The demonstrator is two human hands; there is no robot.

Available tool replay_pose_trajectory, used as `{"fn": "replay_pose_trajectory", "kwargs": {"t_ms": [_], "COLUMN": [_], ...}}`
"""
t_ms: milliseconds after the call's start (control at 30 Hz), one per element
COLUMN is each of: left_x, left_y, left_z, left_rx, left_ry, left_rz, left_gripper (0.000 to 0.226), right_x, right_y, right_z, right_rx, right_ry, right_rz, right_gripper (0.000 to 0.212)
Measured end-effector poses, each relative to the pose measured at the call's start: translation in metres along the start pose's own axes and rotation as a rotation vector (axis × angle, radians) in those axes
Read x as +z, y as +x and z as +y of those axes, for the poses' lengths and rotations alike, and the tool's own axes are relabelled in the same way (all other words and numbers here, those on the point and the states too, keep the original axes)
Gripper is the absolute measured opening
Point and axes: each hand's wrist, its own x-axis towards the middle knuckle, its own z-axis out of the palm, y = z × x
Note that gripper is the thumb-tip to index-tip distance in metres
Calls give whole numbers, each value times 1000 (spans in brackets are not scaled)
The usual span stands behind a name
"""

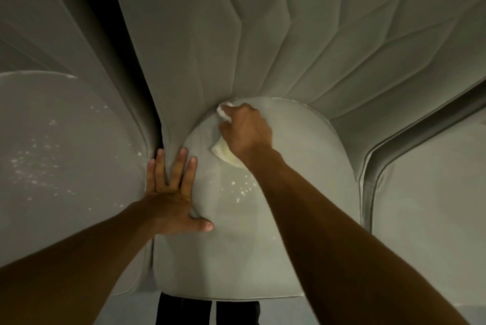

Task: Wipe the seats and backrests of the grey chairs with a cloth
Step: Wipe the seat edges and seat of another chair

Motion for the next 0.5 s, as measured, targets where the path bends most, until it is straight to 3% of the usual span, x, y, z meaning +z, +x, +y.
{"fn": "replay_pose_trajectory", "kwargs": {"t_ms": [133,233,300,500], "left_x": [1,-4,-6,-9], "left_y": [1,-3,-4,-5], "left_z": [3,5,7,6], "left_rx": [-49,-67,-66,-52], "left_ry": [-5,5,16,-17], "left_rz": [-94,-136,-137,-165], "left_gripper": [146,146,145,144], "right_x": [-44,-73,-81,-72], "right_y": [0,-17,-30,-61], "right_z": [51,85,98,119], "right_rx": [67,163,256,431], "right_ry": [-273,-406,-385,-114], "right_rz": [92,6,-14,153], "right_gripper": [35,51,55,46]}}
